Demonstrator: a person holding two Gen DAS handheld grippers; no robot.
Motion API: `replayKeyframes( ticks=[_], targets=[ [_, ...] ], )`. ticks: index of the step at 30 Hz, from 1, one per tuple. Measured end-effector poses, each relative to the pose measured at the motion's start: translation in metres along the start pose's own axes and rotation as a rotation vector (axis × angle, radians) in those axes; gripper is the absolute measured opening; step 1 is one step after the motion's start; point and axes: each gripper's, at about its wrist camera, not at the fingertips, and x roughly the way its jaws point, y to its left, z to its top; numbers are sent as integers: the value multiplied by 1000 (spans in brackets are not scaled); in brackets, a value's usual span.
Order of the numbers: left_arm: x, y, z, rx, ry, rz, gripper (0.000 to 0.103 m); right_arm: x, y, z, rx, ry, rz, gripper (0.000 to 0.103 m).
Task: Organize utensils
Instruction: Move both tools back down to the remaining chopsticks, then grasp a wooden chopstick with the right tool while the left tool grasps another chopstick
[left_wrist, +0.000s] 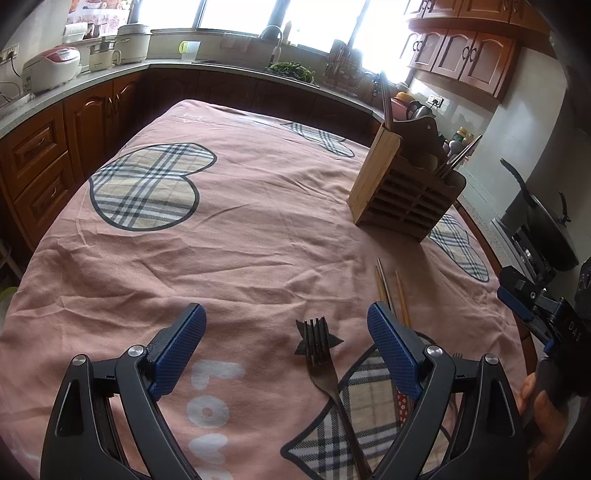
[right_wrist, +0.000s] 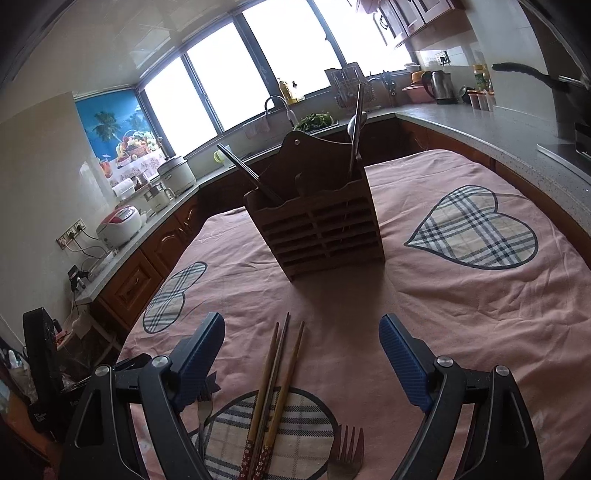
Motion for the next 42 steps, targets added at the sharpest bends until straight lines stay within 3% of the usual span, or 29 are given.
replayKeyframes(
  ticks=[10, 23, 30, 34, 41, 42],
  targets=[
    [18, -7, -7, 42, 60, 0, 91, 38, 11, -14, -39, 110, -14, 87],
    [40, -17, -11, 90, 125, -16, 73, 72, 12, -18, -61, 210, -32, 54],
    [51, -18, -12, 94, 167, -30, 53, 93, 17, -18, -91, 256, -48, 46],
    [53, -16, -11, 85, 168, -43, 48, 102, 15, -16, -94, 271, -54, 44],
    [58, -23, -11, 107, 185, -72, 19, 113, 15, -13, -99, 296, -60, 37],
    [59, -24, -11, 109, 186, -76, 18, 115, 15, -13, -100, 301, -60, 35]
  ],
)
